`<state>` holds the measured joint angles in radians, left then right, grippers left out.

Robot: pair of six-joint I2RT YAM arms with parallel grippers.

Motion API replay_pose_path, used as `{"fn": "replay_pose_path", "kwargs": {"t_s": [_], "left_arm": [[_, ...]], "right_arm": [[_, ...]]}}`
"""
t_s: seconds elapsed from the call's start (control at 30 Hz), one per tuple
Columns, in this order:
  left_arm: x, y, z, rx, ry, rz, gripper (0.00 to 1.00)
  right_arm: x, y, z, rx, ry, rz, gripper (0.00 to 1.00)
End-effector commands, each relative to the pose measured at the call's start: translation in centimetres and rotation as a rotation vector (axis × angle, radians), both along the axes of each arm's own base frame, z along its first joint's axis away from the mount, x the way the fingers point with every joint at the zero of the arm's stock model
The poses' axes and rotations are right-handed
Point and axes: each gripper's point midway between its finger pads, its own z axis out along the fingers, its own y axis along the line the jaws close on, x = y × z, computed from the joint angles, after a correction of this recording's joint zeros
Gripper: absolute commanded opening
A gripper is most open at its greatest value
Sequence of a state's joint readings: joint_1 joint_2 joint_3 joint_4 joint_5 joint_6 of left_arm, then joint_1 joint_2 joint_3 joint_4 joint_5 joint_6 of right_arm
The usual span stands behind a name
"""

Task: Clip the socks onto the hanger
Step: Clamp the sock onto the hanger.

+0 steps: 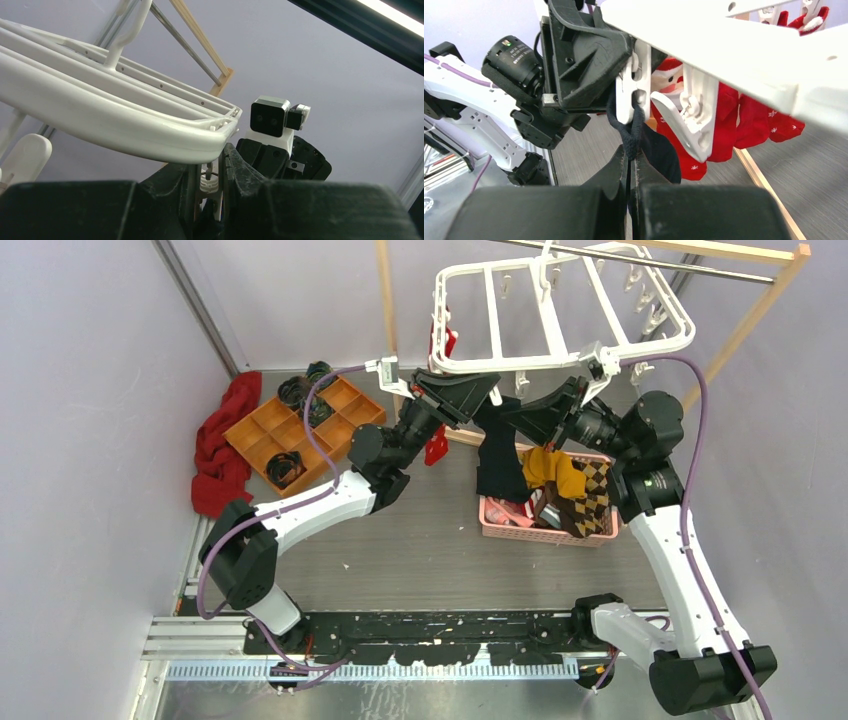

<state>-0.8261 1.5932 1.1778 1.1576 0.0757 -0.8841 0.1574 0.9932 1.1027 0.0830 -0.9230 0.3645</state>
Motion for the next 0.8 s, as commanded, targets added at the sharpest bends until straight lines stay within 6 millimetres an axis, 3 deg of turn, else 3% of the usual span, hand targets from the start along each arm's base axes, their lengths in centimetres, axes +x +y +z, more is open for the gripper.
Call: {"fn": "replay_pose_path", "kwargs": {"t_s": [0.0, 0.17, 0.53, 0.6, 0.77], "left_arm": [[-0.5, 1.3, 2.8, -0.057, -0.08, 0.032, 0.0], [-0.4, 1.6, 2.9, -0.051, -0.093, 0.051, 0.0], [-0.4, 1.4, 2.8, -0.047, -0.089, 0.041, 0.04], [-0.4, 1.5, 3.0, -0.054, -0.084, 0.038, 0.11], [-0.4, 1.9, 3.0, -0.066, -0.062, 0.044, 0.43]], "right_arm": [[-1.6, -0.1, 3.7, 0.026, -0.108, 0.025, 0.01], [-2.0, 0.1, 3.5, 0.018, -0.075, 0.054, 0.01], [-0.4, -0.5, 3.1, 0.017, -0.031, -0.019, 0.01], [-0.3, -0.5, 2.9, 0.011, -0.025, -0.022, 0.01], [-0.2, -0.5, 2.8, 0.008, -0.021, -0.027, 0.01]]}}
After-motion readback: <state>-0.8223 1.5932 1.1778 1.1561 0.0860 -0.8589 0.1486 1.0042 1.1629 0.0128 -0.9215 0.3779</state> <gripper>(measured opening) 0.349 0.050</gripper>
